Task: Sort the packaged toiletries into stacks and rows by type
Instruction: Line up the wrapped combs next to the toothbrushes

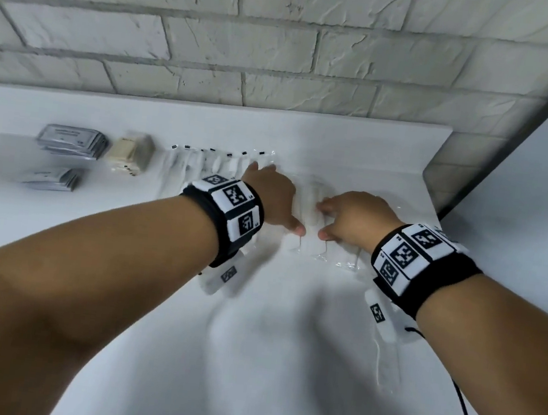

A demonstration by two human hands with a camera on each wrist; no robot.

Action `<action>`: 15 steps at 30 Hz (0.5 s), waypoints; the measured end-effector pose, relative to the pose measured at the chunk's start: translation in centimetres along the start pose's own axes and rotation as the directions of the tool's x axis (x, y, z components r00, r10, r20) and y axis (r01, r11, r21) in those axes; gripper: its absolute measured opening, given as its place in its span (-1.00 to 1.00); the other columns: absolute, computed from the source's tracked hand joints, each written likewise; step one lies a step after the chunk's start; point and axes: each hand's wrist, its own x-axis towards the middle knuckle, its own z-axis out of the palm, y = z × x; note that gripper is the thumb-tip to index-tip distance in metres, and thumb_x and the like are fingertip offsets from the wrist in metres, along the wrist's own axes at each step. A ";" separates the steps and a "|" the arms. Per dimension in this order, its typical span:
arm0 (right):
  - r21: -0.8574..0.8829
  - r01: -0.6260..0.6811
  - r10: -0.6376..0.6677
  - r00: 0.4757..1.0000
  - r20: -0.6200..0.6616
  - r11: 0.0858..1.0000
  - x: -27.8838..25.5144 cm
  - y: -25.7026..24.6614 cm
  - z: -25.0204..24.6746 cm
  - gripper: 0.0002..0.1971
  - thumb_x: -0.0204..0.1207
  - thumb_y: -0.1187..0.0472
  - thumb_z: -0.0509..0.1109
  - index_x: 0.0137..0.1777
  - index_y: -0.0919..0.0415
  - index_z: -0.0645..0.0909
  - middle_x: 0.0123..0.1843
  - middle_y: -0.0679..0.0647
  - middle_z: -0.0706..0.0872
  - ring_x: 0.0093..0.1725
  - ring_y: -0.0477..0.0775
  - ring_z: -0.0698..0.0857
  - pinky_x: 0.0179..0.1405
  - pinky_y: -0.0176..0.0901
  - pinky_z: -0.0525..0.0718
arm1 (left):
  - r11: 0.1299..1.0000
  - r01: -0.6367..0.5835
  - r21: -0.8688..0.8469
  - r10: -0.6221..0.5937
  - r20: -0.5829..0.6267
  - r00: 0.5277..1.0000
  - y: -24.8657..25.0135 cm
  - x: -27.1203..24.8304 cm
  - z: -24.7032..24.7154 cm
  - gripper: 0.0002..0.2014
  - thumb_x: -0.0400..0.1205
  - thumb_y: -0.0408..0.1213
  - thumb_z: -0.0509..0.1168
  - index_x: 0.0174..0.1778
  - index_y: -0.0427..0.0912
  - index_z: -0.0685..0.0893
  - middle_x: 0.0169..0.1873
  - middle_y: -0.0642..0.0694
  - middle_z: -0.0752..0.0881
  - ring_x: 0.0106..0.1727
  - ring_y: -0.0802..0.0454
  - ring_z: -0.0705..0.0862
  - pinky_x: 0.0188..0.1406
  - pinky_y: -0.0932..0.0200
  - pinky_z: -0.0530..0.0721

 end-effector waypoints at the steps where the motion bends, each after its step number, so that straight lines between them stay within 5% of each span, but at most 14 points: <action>1: 0.015 0.015 -0.015 1.000 -0.001 1.000 -0.2 0.0 -0.5 -0.39 0.51 -0.02 0.42 0.57 -0.09 0.38 0.57 -0.06 0.46 0.49 0.11 0.47 0.49 0.09 0.40 | 1.000 -0.008 -0.020 0.008 -0.007 1.000 -0.4 0.0 -0.2 -0.05 0.36 0.51 0.21 0.57 -0.02 0.38 0.57 0.00 0.40 0.68 -0.14 0.04 0.61 -0.26 -0.06; 4: -0.029 0.085 -0.083 0.995 0.053 0.996 -0.5 0.0 -1.4 -0.40 0.56 0.03 0.39 0.59 0.07 0.36 0.62 0.01 0.38 0.50 0.14 0.47 0.47 0.04 0.43 | 0.998 -0.055 -0.025 0.054 -0.005 0.999 -0.9 -0.3 -0.3 -0.04 0.41 0.46 0.22 0.66 0.02 0.20 0.65 0.04 0.22 0.70 -0.12 -0.09 0.61 -0.24 -0.17; 9: -0.123 0.130 -0.117 0.987 0.107 0.984 1.3 -0.4 -0.7 -0.30 0.52 -0.08 0.39 0.64 -0.02 0.26 0.70 -0.10 0.18 0.56 0.13 0.38 0.49 0.01 0.41 | 0.997 -0.064 -0.035 0.065 0.024 0.998 -1.1 0.2 0.3 -0.11 0.47 0.29 0.32 0.67 0.02 0.16 0.65 0.06 0.20 0.69 -0.16 -0.16 0.60 -0.27 -0.25; 15: -0.182 0.126 -0.107 0.988 0.108 0.975 3.7 -0.3 -0.9 -0.26 0.48 -0.16 0.37 0.63 -0.01 0.23 0.58 0.03 0.41 0.43 0.20 0.51 0.31 0.00 0.53 | 0.997 -0.060 -0.048 0.061 0.015 0.998 -1.8 1.1 -0.1 -0.13 0.48 0.27 0.33 0.66 0.01 0.18 0.64 0.04 0.25 0.69 -0.17 -0.13 0.59 -0.26 -0.22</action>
